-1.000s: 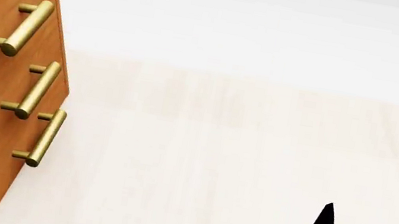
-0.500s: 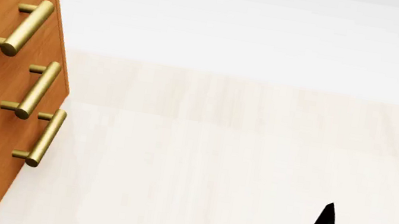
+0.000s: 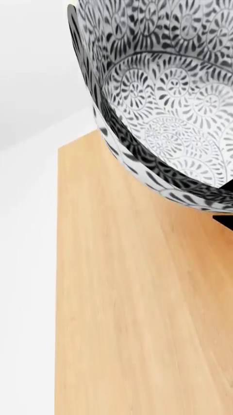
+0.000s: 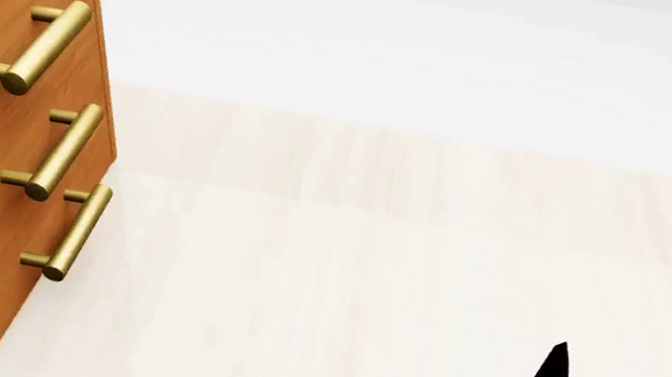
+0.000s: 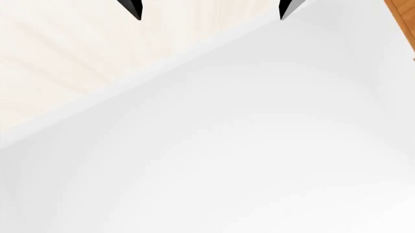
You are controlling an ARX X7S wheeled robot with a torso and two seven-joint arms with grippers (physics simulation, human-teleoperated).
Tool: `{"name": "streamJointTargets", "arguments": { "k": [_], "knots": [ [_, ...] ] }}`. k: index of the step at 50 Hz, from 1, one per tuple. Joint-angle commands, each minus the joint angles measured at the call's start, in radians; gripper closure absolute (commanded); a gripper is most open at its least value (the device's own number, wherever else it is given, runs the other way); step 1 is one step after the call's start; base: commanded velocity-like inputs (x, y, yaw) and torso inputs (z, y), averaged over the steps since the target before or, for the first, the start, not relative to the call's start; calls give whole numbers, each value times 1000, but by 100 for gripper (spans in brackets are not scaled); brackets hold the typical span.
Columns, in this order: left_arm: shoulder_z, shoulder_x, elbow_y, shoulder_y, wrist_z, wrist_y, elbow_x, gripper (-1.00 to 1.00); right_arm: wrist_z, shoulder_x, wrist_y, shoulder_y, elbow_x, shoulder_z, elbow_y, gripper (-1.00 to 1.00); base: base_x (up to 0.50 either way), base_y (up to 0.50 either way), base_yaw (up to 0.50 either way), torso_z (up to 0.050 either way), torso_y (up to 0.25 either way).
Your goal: Put the bowl on top of the cabinet.
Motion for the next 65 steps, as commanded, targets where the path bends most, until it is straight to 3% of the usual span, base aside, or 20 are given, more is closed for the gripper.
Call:
{"name": "streamJointTargets", "arguments": {
  "k": [1, 48, 49, 65],
  "knots": [
    [-7, -6, 0, 13, -9, 36, -10, 100, 2, 0, 1, 1, 0, 1, 1, -100, 0, 0, 0, 0, 0],
    [14, -20, 0, 52, -35, 67, -1, 100, 8, -3, 1, 2, -9, 1, 5, -100, 0, 0, 0, 0, 0],
    [15, -20, 0, 52, -40, 67, 0, -100, 7, -3, 0, 1, -8, 1, 4, -100, 0, 0, 0, 0, 0],
    [49, -18, 0, 39, -49, 56, 1, -100, 9, 0, -2, -6, -7, 4, -5, -100, 0, 0, 0, 0, 0]
  ]
}}
